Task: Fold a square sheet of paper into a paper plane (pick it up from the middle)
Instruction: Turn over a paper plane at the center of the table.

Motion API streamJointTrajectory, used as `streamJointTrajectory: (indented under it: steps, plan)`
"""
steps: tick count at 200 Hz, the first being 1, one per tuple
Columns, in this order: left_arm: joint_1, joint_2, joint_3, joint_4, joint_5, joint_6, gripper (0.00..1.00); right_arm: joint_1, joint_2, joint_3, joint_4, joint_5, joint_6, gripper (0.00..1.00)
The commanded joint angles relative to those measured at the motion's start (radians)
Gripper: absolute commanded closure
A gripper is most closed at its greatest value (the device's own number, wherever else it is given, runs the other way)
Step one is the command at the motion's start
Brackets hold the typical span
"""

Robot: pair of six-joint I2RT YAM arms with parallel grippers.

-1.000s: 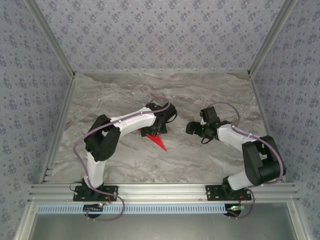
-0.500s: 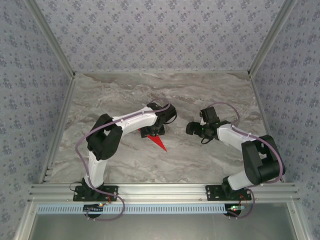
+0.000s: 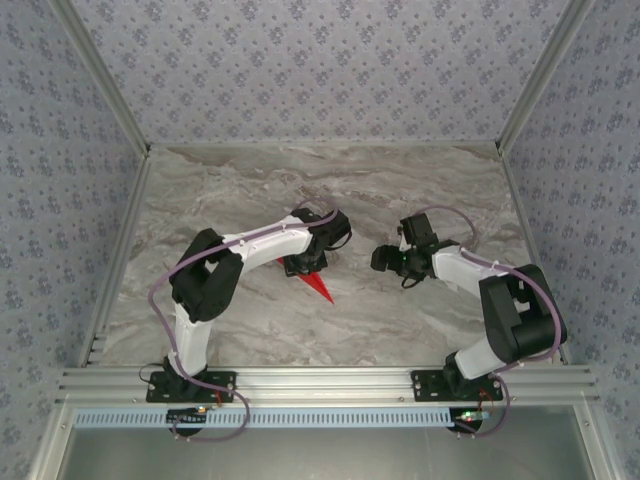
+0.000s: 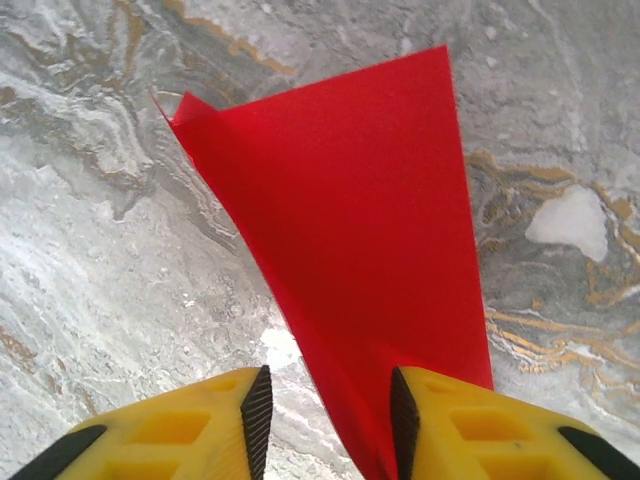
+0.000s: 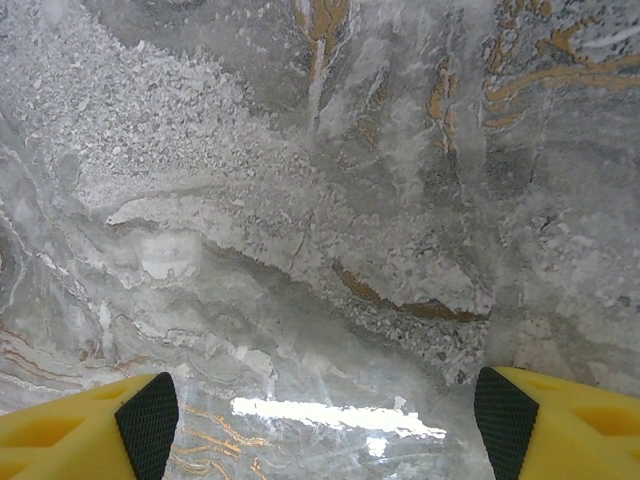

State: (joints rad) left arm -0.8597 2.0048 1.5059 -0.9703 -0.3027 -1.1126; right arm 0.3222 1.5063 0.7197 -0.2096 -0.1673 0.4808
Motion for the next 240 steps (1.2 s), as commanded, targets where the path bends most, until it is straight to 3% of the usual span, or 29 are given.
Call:
streamJointTrajectory:
  steps: [1, 25, 53, 99, 149, 207, 240]
  plan:
    - [0.002, -0.036, -0.006, -0.015, -0.037, -0.009, 0.69, 0.008, 0.030, 0.020, 0.000, -0.037, -0.013, 0.18]
    - [0.008, -0.053, -0.010, -0.008, -0.046, 0.007, 0.86, 0.009, 0.030, 0.019, -0.001, -0.037, -0.013, 0.18]
    - [0.010, -0.118, -0.004, 0.000, -0.056, 0.049, 0.97, 0.009, 0.027, 0.017, 0.002, -0.036, -0.013, 0.18]
    - [0.014, -0.301, 0.016, 0.080, -0.008, 0.189, 0.99, 0.007, -0.035, 0.010, -0.043, 0.104, -0.022, 0.20]
    - [0.067, -0.405, -0.166, 0.471, 0.234, 0.328, 1.00, -0.005, -0.133, -0.027, -0.035, 0.165, -0.019, 0.19]
    - [0.091, -0.351, -0.412, 0.875, 0.426, 0.273, 1.00, 0.011, -0.217, -0.055, 0.002, 0.038, -0.002, 0.20]
    - [0.091, -0.314, -0.535, 1.080, 0.478, 0.187, 1.00, 0.099, -0.236, -0.065, 0.047, -0.045, 0.044, 0.25]
